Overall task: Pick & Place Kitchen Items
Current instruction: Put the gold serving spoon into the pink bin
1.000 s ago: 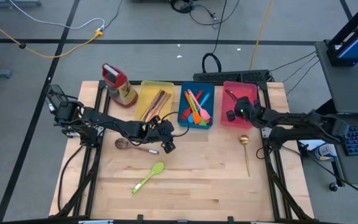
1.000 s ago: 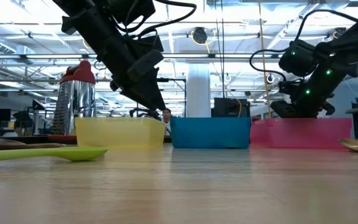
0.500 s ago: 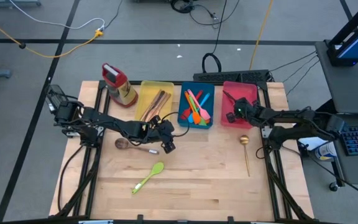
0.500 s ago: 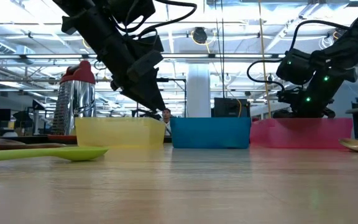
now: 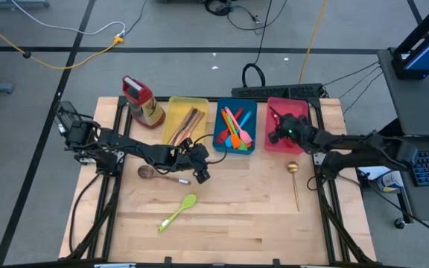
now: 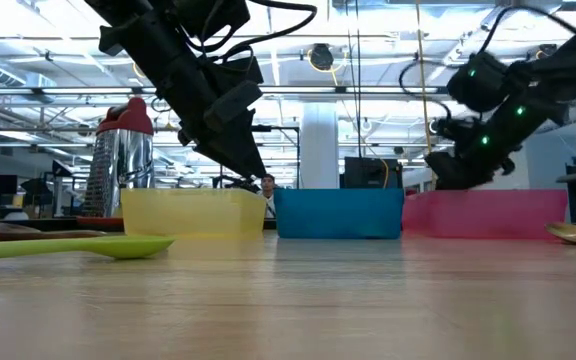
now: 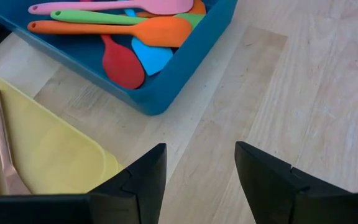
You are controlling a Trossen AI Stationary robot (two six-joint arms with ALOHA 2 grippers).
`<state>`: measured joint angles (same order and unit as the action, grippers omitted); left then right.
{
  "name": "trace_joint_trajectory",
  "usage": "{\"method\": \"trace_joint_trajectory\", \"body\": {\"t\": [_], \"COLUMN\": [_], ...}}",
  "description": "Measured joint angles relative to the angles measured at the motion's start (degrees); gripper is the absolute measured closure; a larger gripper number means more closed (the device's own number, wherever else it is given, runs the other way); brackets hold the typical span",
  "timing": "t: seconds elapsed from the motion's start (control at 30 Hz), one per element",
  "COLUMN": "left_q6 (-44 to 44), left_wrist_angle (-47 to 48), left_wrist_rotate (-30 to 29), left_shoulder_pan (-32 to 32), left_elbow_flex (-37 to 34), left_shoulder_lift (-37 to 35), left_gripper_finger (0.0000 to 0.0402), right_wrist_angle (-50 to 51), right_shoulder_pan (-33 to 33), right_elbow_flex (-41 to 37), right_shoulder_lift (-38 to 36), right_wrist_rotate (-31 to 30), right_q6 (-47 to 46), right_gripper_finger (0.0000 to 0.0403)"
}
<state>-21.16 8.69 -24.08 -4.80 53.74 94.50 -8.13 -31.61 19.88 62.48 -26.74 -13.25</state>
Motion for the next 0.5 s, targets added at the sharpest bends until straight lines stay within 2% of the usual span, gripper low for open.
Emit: {"method": "trace_joint_trajectory", "body": {"t": [0.2, 0.33, 0.5], "left_q6": [0.0, 0.0, -0.8], "left_wrist_angle": [0.0, 0.0, 0.0], "left_wrist_rotate": [0.0, 0.0, 0.0], "left_shoulder_pan": [0.0, 0.0, 0.0], "left_elbow_flex": [0.0, 0.0, 0.0], "left_shoulder_lift": [0.0, 0.0, 0.0], "left_gripper_finger": [0.0206, 0.0206, 0.0206], "right_wrist_angle": [-0.3, 0.5, 1.7], "right_shoulder_pan": [6.3, 12.9, 23.2], "right_elbow_flex": [0.0, 0.0, 0.0], "right_shoulder_lift": [-8.3, -12.4, -13.7], "right_wrist_rotate": [-0.6, -0.6, -7.1], "right_q6": [0.3, 0.3, -1.7], "right_gripper_finger": [0.0285, 0.0288, 0.0289]}}
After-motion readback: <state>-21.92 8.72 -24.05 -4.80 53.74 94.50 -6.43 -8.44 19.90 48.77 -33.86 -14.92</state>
